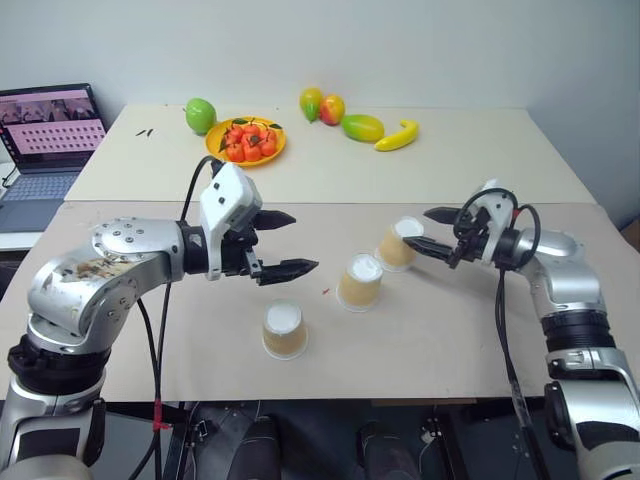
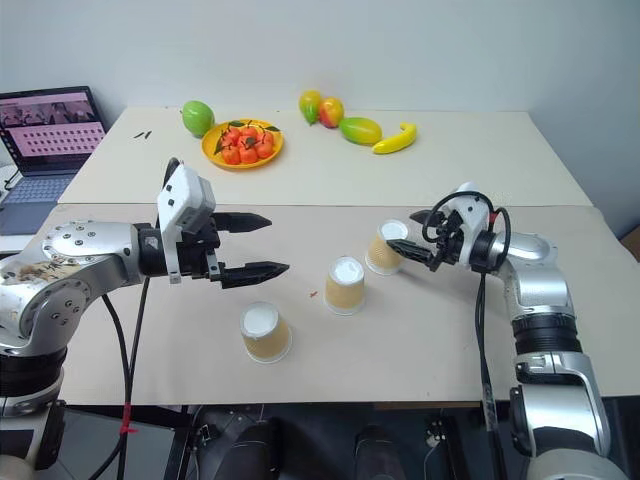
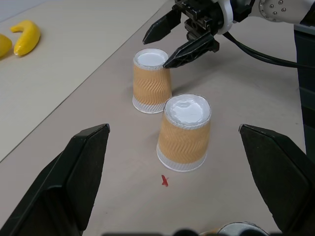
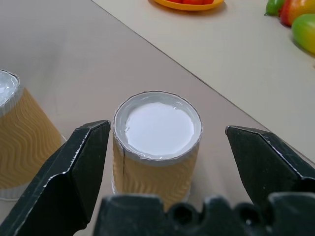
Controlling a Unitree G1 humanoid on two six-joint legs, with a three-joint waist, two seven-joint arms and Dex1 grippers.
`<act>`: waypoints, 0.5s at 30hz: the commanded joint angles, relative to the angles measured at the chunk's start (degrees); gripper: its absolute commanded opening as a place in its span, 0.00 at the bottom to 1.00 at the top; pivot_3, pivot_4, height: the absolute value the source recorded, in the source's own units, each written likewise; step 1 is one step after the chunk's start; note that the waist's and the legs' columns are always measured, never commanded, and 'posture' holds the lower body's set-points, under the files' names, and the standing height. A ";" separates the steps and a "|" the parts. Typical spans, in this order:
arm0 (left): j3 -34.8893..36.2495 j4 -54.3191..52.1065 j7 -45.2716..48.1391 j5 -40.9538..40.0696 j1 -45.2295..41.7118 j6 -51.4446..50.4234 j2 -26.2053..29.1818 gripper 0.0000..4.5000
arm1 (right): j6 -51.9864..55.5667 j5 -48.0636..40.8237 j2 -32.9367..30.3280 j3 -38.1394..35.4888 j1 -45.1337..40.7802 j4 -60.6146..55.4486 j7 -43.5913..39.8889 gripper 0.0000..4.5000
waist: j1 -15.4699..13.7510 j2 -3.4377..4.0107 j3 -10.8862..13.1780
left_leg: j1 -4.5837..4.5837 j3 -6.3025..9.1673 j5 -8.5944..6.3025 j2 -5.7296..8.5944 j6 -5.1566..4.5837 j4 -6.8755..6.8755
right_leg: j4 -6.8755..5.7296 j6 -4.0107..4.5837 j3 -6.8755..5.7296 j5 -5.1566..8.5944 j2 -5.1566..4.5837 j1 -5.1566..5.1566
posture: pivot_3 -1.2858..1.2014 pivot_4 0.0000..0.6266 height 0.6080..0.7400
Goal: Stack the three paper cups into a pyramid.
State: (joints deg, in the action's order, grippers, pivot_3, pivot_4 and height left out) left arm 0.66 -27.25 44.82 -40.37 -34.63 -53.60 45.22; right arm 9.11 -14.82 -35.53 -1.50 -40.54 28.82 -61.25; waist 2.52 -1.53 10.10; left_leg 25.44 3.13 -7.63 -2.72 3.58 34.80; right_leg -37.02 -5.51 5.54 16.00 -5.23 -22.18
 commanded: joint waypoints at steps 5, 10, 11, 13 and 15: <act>1.73 -1.97 -1.48 0.31 0.27 1.38 -0.04 1.00 | -2.98 0.81 2.43 0.62 -3.90 3.02 -1.02 0.98 | 0.05 0.01 0.01 | 0.00 0.01 0.00 0.00 0.00 -0.01 | 0.00 0.00 0.00 0.00 0.00 0.00 | 0.52 0.24 0.94; 1.92 -2.34 -2.32 0.08 0.50 1.18 -0.20 1.00 | -4.07 1.50 3.93 0.83 -5.89 6.12 -1.29 0.98 | 0.01 0.01 0.01 | 0.00 0.01 0.00 0.00 0.00 0.00 | -0.01 0.00 -0.01 0.00 0.00 0.00 | 0.52 0.24 0.94; 1.94 -2.44 -2.44 0.06 0.53 1.14 -0.20 1.00 | -4.25 1.63 4.14 0.82 -6.29 6.75 -1.36 0.98 | 0.01 0.01 0.01 | 0.00 0.00 0.00 0.00 0.00 0.00 | -0.01 0.01 -0.01 -0.01 0.00 0.00 | 0.52 0.24 0.94; 1.96 -2.50 -2.72 0.20 0.51 1.18 -0.17 1.00 | -4.53 1.83 4.34 0.75 -6.78 7.68 -1.55 0.86 | 0.03 0.02 0.01 | 0.00 0.01 0.00 0.00 0.00 -0.01 | -0.01 0.01 0.00 0.00 0.00 0.00 | 0.52 0.24 0.94; 2.04 -2.48 -3.00 0.14 0.35 1.09 -0.23 1.00 | -4.99 2.18 4.18 0.58 -6.85 8.23 -1.76 0.75 | 0.03 0.02 0.01 | 0.00 0.01 0.00 0.00 0.00 -0.02 | -0.01 0.01 0.00 0.00 0.00 -0.01 | 0.52 0.24 0.94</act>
State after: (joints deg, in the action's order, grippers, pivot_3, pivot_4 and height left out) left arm 1.12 -28.15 42.17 -40.38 -33.83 -53.54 44.96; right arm 5.90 -12.47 -30.93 -0.25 -46.00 37.30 -62.59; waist 2.55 -1.51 10.12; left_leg 25.44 3.14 -7.63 -2.73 3.58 34.77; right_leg -37.03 -5.50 5.54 16.00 -5.22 -22.19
